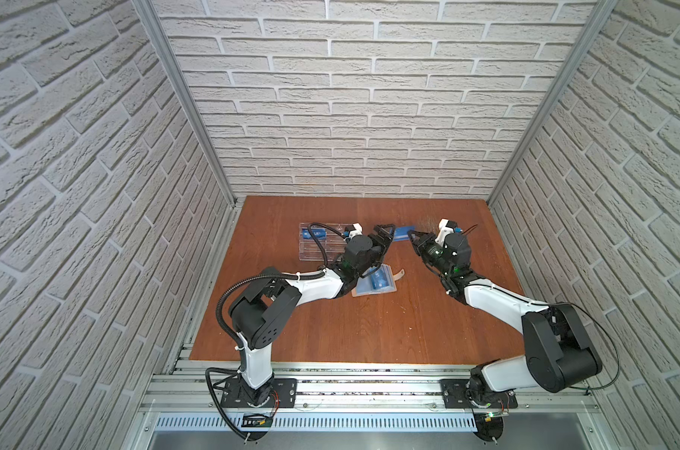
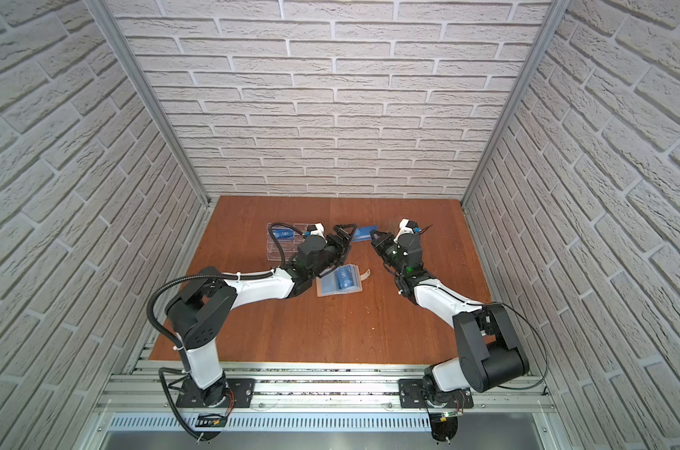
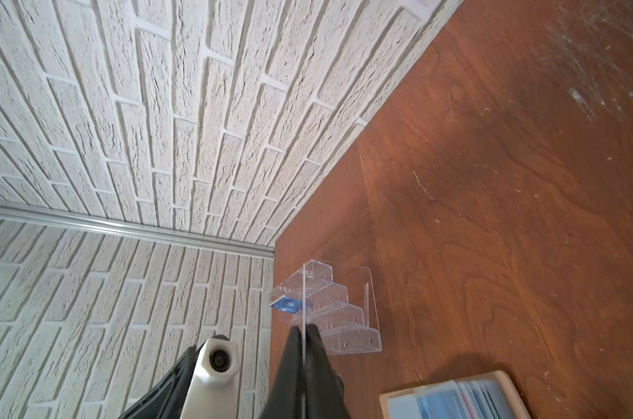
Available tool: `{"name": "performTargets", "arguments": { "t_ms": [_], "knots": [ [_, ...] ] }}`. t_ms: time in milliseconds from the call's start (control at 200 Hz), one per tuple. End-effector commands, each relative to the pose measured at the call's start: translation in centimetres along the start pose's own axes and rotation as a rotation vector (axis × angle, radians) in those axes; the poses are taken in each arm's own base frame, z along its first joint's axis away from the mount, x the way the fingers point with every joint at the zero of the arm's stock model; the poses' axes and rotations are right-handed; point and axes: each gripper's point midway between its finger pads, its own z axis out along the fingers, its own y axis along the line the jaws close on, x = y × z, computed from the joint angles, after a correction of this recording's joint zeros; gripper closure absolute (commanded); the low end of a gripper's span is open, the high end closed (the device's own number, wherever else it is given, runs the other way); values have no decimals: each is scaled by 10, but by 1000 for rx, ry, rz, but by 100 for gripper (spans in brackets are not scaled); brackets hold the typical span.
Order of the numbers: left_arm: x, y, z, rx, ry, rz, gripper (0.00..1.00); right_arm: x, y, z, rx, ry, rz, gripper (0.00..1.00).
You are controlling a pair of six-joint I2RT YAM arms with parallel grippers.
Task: Take the credit cards out of the card holder
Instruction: Pass the credit card.
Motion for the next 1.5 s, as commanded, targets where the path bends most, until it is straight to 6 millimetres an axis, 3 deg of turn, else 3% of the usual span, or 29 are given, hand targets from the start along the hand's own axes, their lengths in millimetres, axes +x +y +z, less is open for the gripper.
{"name": "performTargets", "arguments": {
  "t_ms": [0,130,305,545,785,1085,1185,1355,1495],
  "knots": [
    [-9,-25,7,105,-67,-43,8,-13,25,-6,-84,-79,17,94],
    [-2,-23,15,124,-57,-68,25,-9,25,-6,-83,-85,23,94],
    [8,-24,20,127,-42,-67,33,-5,22,-4,-77,-84,23,94],
    [8,-22,22,125,-47,-73,57,-3,18,-1,-74,-92,26,94],
    [10,-16,26,110,-39,-79,86,3,11,6,-63,-86,29,94],
    [12,-6,29,74,-29,-87,100,8,7,6,-41,-63,20,92],
    [10,1,29,33,-22,-90,100,9,6,3,-20,-54,3,77],
    [0,11,20,-41,-37,-76,100,7,11,-6,15,-36,-46,41],
    [-16,16,1,-147,-81,-61,100,0,15,-19,43,-44,-85,26]
  ]
}}
